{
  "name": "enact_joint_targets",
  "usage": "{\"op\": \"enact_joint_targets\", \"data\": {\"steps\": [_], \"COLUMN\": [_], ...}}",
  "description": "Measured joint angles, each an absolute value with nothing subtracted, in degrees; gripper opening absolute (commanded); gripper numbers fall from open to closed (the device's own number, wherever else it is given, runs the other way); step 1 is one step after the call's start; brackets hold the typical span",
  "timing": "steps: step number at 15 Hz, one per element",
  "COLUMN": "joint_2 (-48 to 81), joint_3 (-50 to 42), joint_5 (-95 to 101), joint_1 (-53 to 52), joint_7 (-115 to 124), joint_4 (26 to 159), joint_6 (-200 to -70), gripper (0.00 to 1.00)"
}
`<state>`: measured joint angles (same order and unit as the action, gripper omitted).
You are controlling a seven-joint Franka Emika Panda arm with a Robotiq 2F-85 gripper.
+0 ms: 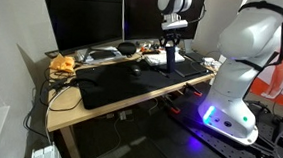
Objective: Move the blue object to the left.
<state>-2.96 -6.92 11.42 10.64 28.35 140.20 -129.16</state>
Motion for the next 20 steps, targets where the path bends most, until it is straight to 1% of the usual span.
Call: {"op": "enact_joint_targets", "data": {"steps": [5, 13, 20], "joint_2": [-5.47, -11.31, -10.06], "joint_3": [-8.19, -7.21, -5.63], "joint_5": [6.96, 4.16, -5.19], "joint_1": [10.70, 9.04, 5.28], "joint_7": [26.14, 18.85, 13.66], "joint_4": [138.35, 138.16, 134.37], "joint_6": [-126.01, -117.39, -109.31], "gripper": [0.26, 0.26, 0.26]}}
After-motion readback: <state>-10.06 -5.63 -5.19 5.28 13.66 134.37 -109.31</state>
